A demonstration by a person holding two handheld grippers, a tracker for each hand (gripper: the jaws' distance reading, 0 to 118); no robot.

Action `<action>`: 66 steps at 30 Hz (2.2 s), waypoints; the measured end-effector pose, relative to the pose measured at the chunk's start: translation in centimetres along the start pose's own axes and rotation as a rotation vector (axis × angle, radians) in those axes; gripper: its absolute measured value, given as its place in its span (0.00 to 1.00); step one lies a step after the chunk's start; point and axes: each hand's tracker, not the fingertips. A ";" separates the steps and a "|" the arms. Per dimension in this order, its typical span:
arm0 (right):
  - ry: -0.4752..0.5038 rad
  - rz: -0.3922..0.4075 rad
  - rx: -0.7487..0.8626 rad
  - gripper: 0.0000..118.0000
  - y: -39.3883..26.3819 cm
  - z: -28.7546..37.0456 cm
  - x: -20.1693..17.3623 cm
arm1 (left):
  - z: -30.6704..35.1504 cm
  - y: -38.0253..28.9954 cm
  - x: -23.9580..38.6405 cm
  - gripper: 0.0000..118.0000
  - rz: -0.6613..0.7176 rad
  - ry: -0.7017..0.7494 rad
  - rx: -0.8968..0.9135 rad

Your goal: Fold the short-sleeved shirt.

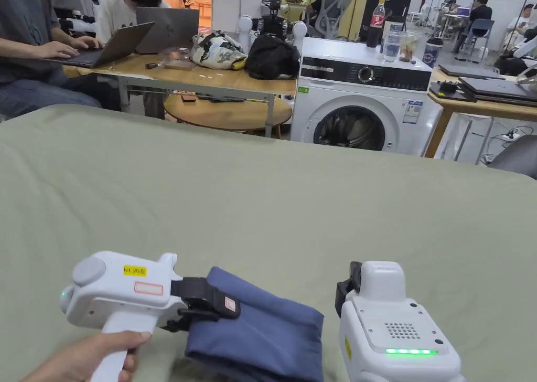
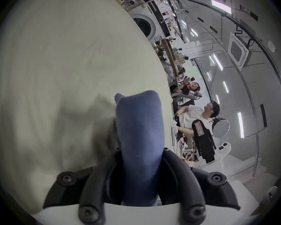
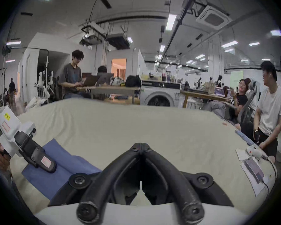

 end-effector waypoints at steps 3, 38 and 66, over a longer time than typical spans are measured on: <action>-0.013 -0.026 0.043 0.00 0.6 0.0 -1.0 | 2.8 0.8 0.1 0.19 -0.006 0.061 0.020; 0.287 0.063 0.018 0.00 4.3 -5.2 -22.7 | 37.5 8.1 -10.3 0.19 0.076 1.104 0.150; 0.153 0.049 -0.016 0.00 3.7 -5.3 -13.9 | 21.5 -0.2 -2.2 0.47 -0.332 0.777 0.473</action>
